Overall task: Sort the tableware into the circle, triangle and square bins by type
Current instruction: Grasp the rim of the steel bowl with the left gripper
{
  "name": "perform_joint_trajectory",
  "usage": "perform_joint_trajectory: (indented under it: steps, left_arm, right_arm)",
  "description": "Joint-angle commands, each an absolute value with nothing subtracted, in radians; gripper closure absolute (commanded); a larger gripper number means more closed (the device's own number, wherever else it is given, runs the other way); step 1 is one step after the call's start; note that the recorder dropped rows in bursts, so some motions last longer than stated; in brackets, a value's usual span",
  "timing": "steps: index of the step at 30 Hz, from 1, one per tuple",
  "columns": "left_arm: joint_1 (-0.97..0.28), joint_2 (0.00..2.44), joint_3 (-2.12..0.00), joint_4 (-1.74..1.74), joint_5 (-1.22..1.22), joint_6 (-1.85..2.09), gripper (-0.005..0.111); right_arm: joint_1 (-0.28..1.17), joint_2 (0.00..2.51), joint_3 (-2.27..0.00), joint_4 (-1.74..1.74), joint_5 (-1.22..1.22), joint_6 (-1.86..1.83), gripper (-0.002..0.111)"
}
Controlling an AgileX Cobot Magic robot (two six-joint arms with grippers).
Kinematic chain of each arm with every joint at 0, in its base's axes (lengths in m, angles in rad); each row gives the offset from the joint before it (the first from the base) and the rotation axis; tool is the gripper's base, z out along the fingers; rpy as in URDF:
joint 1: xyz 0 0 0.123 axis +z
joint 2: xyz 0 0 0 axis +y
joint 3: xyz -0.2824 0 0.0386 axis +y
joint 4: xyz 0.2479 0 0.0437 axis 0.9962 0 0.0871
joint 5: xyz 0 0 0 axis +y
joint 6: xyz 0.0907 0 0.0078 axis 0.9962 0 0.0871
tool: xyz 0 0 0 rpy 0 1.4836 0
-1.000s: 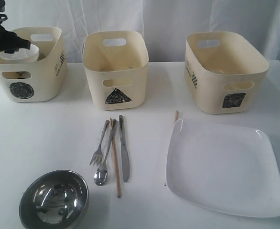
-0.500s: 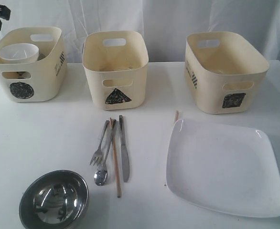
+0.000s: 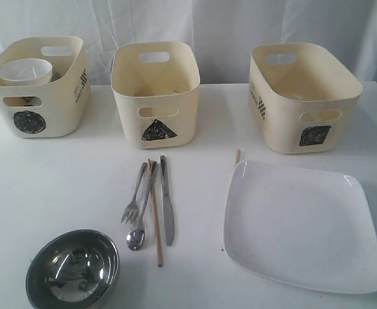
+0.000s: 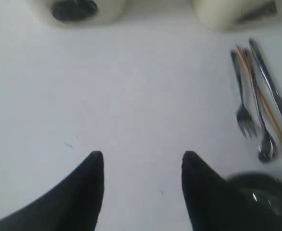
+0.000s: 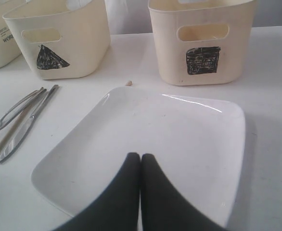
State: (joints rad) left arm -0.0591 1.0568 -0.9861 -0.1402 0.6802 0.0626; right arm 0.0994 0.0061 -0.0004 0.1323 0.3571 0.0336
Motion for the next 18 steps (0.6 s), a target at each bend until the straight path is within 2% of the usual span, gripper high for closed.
perform_joint_trajectory:
  steps: [1, 7, 18]
  left_arm:
    - [-0.119, 1.044, -0.829, -0.245, 0.729, 0.150, 0.042]
    - [-0.185, 1.127, -0.708, -0.307, 0.662, 0.226, 0.038]
    - [-0.308, 1.275, -0.699, -0.411, 0.589, 0.322, 0.038]
  right_arm:
    - [0.091, 0.000, 0.000, 0.131, 0.352, 0.022, 0.108]
    - [0.091, 0.000, 0.000, 0.131, 0.352, 0.022, 0.108]
    - [0.091, 0.000, 0.000, 0.131, 0.352, 0.022, 0.108]
